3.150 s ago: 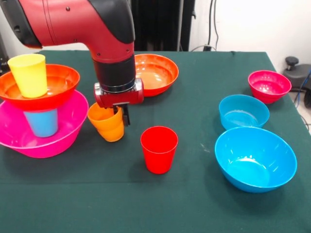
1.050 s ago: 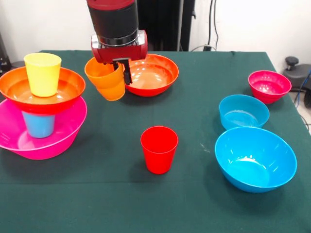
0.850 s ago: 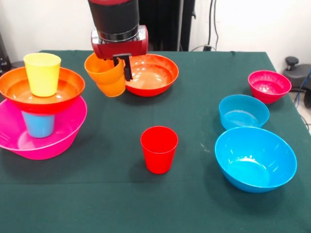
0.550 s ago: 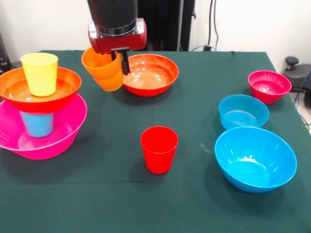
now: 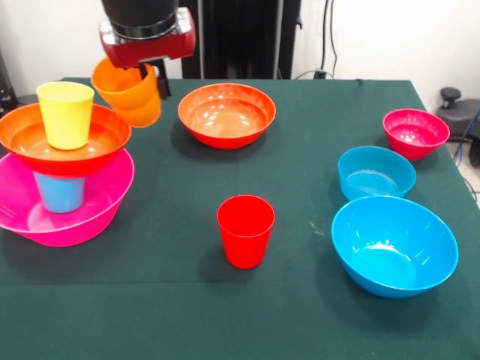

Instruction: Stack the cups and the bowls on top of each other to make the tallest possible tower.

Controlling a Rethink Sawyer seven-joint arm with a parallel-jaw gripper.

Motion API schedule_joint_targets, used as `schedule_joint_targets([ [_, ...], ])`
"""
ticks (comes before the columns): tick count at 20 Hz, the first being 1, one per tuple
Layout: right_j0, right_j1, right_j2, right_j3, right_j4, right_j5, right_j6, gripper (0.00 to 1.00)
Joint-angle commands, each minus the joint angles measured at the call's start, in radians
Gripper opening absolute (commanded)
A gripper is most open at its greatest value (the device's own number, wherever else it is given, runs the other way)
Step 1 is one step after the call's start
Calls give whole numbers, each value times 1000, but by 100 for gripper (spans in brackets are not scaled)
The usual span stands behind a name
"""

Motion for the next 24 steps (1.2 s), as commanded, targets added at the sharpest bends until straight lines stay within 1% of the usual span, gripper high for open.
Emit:
schedule_joint_targets([
  [1,-21,-25,19,-67,-28,111,-396,0],
  [3,-28,-29,23,-67,-30,108,-413,0],
  [14,-46,-31,15,-60,-54,61,-432,0],
  [18,-52,-16,24,-83,-77,30,-468,0],
  [24,-59,-3,24,-101,-106,13,-495,0],
])
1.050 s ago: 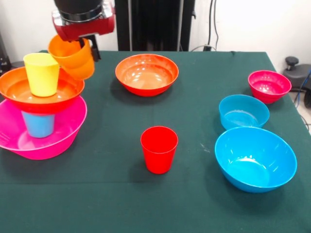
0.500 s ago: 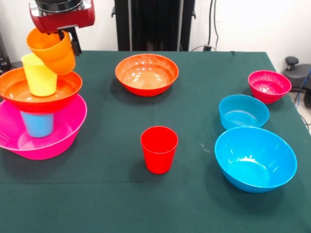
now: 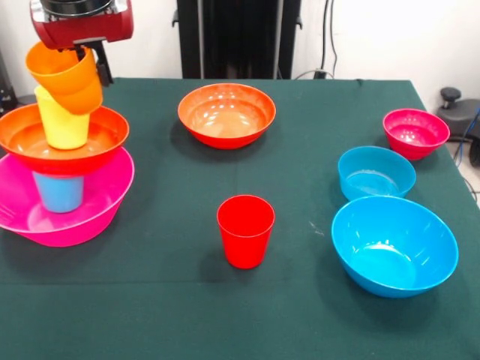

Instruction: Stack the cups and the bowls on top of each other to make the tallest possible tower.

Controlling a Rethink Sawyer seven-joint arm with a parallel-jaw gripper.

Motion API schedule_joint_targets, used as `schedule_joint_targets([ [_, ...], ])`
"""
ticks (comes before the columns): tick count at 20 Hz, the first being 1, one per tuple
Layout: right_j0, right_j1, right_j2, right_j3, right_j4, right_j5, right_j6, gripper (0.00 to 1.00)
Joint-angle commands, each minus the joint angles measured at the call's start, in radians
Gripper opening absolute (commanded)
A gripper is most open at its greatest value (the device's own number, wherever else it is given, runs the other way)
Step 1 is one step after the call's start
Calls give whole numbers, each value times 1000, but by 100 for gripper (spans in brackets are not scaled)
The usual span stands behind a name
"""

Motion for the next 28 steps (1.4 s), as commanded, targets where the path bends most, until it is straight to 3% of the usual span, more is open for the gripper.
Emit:
schedule_joint_targets([
  [1,4,32,18,-50,-96,-26,-401,0],
  [10,-8,44,14,-51,-146,-67,-428,0],
  [18,-34,119,-18,-58,-227,-163,-443,0],
  [28,-34,166,-26,-78,-243,-195,-448,0],
])
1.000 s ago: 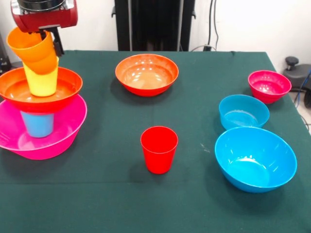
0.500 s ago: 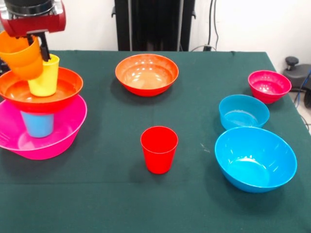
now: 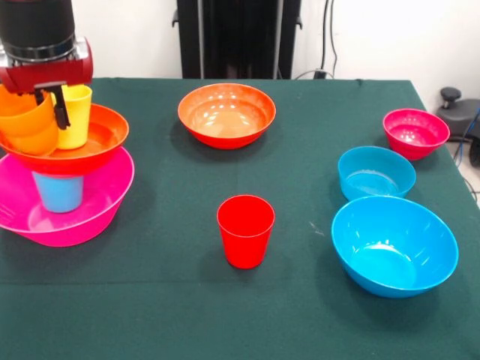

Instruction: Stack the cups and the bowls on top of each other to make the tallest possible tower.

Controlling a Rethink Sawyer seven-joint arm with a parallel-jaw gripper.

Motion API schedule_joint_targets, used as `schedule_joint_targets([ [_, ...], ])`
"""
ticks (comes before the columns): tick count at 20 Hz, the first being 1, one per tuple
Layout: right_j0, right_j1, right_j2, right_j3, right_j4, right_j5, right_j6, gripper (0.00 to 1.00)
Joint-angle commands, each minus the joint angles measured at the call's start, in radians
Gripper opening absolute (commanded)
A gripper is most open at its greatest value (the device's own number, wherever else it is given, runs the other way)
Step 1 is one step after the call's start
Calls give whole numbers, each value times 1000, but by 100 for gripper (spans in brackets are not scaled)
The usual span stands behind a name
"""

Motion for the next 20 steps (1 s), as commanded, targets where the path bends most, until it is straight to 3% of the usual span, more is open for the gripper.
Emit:
schedule_joint_targets([
  [1,23,67,-22,-48,-71,-37,-329,0],
  [20,16,6,-15,-21,-28,2,-306,0],
])
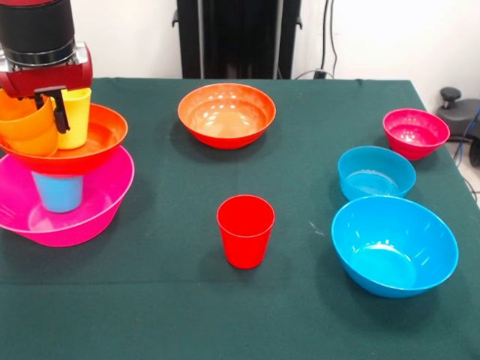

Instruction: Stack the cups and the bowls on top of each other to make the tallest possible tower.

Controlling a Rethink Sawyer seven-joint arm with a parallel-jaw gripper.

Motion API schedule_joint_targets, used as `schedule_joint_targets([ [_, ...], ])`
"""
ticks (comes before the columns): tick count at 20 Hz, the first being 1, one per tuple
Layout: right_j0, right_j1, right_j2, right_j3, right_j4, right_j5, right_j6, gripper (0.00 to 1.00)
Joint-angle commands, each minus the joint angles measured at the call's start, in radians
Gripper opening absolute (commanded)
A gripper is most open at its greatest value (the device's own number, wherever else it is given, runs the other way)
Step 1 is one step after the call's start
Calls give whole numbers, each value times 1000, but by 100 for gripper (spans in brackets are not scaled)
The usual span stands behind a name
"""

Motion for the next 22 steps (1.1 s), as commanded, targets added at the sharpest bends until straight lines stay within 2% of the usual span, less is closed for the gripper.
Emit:
schedule_joint_targets([
  [1,15,4,-13,-20,-21,9,-301,0],
  [22,28,-10,-9,26,12,-6,-241,0],
])
